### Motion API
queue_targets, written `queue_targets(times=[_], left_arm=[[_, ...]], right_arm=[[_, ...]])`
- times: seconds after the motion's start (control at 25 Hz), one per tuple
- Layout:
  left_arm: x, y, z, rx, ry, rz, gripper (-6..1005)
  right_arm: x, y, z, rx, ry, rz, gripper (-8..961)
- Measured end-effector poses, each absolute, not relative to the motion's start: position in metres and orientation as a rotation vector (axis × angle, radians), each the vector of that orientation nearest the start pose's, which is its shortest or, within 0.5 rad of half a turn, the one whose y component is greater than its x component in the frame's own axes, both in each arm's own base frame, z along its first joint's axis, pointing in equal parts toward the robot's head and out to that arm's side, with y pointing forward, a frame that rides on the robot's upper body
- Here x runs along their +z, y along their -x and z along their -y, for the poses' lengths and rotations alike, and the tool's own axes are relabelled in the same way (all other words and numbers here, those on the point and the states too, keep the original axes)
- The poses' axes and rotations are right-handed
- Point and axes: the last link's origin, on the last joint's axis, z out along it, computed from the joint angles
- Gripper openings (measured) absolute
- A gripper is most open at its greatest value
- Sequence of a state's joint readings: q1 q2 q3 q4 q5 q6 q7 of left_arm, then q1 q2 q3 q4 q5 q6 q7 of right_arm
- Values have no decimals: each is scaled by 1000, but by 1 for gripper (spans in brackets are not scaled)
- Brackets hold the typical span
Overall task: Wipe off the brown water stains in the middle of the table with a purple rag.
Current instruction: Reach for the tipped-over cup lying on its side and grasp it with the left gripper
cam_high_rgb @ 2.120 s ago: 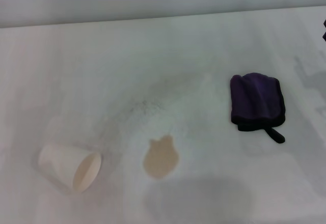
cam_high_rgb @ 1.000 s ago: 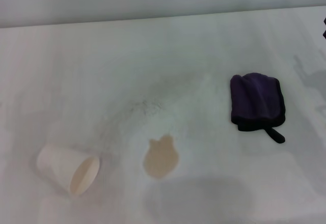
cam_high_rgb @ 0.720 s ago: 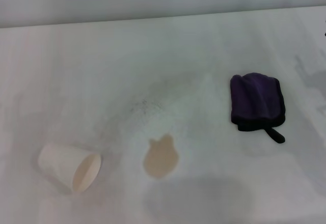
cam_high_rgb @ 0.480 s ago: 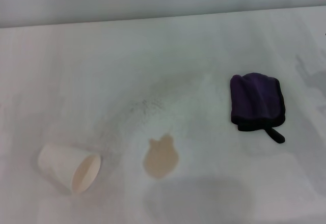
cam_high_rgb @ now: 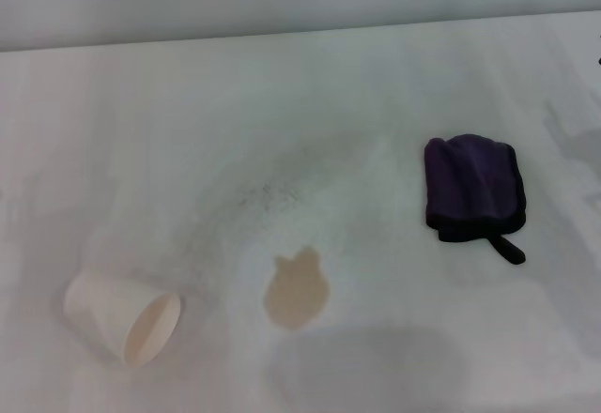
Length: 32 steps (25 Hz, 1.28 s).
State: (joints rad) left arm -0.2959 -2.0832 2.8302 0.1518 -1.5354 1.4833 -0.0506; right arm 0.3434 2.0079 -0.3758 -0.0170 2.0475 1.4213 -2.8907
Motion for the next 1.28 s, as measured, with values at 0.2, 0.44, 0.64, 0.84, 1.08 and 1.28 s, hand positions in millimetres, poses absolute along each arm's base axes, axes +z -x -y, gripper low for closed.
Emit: queue_targets(times=[0.2,0.44,0.64,0.84,1.08,1.28], left_arm=[[15,357,-263,-693,1344,450,891],[14,357,-262,-691,1350,442,890],[14,357,-261,-691,1349,442,889],[15,358,-259,-690,1350,439,889],[16,352,-257,-746,1363,423,888],[26,361,-267,-844,1558,497,887]], right_arm=[[51,-374,-286,675,1526,-401,739],[51,-374,-286,675,1528,-400,740],[51,-373,-287,677,1529,-398,740],[50,-373,-288,677,1530,-397,740],[49,-373,-287,677,1537,-399,740],[49,-372,-287,684,1533,-404,740]])
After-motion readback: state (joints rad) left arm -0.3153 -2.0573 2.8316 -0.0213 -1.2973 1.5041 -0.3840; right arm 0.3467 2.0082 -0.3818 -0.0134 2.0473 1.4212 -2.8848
